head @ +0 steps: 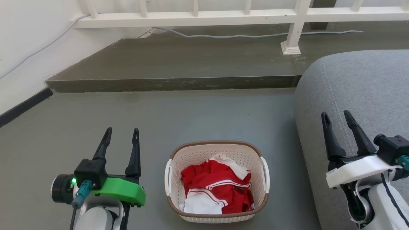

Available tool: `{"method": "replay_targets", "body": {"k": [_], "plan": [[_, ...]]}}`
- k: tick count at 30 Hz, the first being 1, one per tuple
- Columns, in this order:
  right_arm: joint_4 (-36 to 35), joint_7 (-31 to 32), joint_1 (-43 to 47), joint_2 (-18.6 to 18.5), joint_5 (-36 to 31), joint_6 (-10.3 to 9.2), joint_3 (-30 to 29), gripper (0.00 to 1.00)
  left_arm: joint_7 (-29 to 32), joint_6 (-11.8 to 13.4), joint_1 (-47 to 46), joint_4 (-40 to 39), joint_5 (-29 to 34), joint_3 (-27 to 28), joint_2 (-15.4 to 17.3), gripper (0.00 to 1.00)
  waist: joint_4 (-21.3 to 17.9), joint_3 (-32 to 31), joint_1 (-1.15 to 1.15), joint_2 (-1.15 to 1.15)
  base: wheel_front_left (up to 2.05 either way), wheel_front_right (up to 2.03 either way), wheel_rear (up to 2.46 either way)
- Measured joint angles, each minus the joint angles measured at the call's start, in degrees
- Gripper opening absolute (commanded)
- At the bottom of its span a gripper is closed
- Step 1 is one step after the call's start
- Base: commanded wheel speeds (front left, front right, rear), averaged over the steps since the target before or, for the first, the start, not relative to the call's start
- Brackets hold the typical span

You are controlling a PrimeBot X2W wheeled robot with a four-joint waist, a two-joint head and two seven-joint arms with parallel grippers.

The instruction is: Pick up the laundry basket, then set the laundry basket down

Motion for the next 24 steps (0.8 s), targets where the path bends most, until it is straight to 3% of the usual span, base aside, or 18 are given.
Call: {"method": "replay_targets", "body": {"k": [24], "plan": [[1.6,0.0,0.0,1.5,-1.4,0.11,-2.4,1.0,0.0,-0.1,0.0,-0.3,0.0,1.3,0.0,1.0,-0.4,0.1,0.0,0.0,0.0,0.0,0.0]]}}
